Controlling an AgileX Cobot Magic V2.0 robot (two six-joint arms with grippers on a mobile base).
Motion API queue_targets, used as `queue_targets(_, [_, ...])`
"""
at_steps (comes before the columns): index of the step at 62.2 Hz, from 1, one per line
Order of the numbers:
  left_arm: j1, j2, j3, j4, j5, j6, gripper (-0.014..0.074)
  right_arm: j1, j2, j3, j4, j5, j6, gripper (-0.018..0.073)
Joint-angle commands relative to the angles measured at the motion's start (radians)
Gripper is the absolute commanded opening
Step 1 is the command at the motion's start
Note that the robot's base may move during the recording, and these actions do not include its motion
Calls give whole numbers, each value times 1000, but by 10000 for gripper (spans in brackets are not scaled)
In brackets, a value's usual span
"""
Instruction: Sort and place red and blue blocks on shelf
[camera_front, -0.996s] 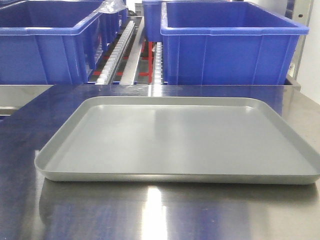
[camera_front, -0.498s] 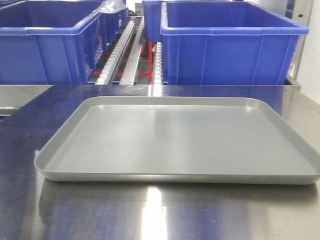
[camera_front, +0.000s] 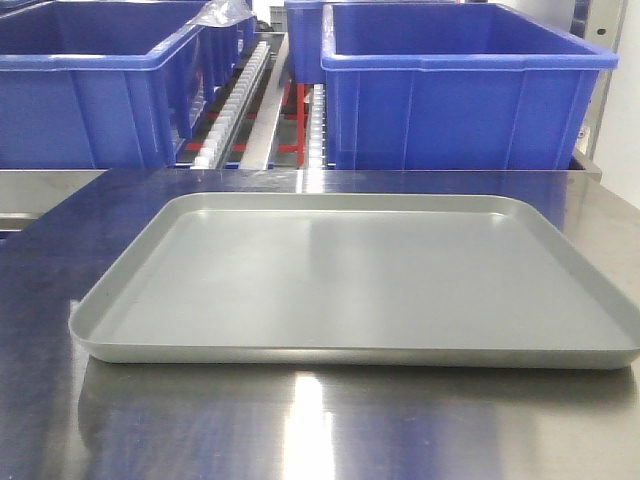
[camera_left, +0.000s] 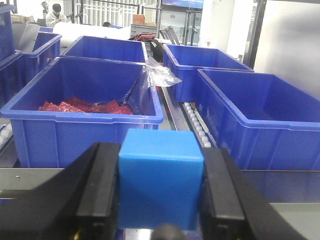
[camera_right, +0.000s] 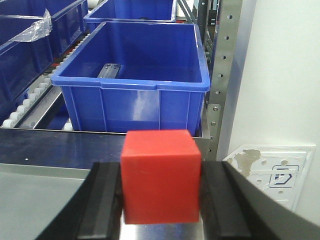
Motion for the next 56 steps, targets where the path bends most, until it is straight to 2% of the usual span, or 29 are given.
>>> queue_targets(1, [-1,9,-29,-7,-93,-2,281,-8,9,-28,2,-97,-10,350])
queue_targets(56, [-1,9,-29,-7,-93,-2,281,-8,9,-28,2,-97,-10,350])
